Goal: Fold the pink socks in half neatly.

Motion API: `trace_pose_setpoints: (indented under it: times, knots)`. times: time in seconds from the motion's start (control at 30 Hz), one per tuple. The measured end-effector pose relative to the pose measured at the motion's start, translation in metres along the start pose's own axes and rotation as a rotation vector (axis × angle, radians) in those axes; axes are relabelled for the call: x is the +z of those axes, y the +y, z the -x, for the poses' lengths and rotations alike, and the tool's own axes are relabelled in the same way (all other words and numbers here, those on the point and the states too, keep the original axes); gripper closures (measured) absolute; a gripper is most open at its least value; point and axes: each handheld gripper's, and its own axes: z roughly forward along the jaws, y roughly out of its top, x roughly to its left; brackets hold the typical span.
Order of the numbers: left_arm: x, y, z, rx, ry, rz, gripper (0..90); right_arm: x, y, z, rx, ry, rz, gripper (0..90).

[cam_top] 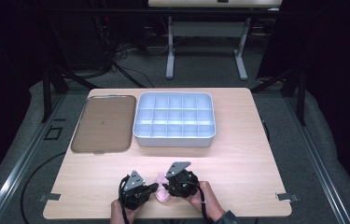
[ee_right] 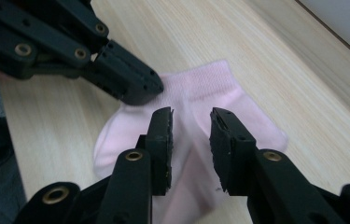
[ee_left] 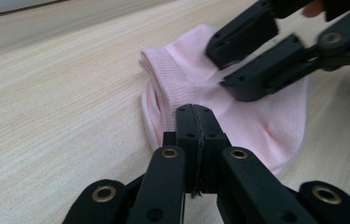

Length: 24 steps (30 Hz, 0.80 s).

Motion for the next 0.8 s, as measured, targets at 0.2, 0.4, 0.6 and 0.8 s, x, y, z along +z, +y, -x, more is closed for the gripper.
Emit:
trace_pose_setpoints:
  times: [0.2,0.4,0.6,0.8]
  knots:
    - [0.0,0.0,-0.001,-0.001,0.01,0.001,89.9,-0.012,-0.016,0.001,0.025,-0.011,0.015,67.1]
    - [0.0,0.0,-0.001,0.001,0.011,0.002,89.9,-0.013,-0.028,0.006,0.046,0.0,0.002,65.2]
    - [0.0,0.0,0.0,0.001,0.011,0.006,89.8,-0.006,-0.029,0.007,0.071,-0.019,-0.011,57.6]
    - [-0.007,0.004,0.003,-0.006,0.026,0.036,89.0,-0.006,-0.03,0.008,0.075,-0.018,-0.011,57.6]
